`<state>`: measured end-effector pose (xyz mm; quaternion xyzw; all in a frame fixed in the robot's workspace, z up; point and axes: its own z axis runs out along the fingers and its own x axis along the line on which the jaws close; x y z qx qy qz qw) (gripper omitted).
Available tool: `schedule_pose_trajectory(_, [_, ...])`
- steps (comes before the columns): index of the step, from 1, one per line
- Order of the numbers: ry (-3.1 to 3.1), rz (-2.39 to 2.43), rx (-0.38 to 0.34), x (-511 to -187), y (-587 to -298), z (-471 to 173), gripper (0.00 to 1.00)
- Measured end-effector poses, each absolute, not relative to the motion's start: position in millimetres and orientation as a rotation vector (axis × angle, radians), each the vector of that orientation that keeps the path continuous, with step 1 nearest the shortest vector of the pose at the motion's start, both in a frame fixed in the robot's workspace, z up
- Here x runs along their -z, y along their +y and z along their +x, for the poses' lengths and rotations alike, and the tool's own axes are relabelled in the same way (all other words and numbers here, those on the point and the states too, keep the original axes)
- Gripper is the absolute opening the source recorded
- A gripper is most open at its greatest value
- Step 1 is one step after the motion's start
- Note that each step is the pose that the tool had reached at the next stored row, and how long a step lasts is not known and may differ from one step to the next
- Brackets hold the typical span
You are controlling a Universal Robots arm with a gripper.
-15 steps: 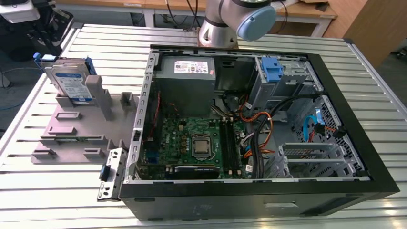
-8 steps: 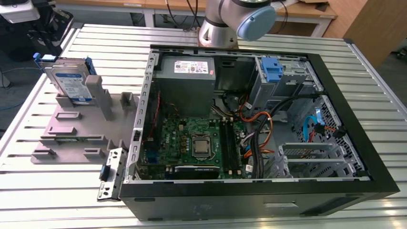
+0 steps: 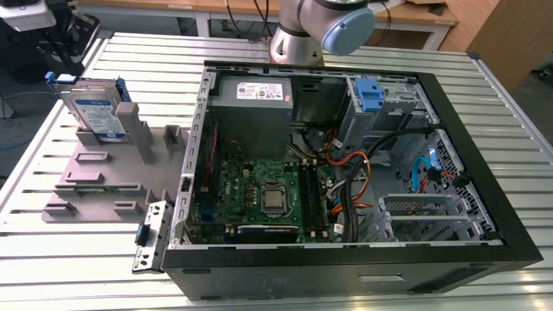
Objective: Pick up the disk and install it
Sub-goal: 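Pick up the disk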
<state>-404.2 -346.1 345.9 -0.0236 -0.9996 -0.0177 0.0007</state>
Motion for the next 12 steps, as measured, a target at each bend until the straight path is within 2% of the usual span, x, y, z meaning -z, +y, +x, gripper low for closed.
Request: schedule_pose_trajectory(12, [-3.139, -0.065, 0.056, -345.9, -346.1, -404.2, 0.11])
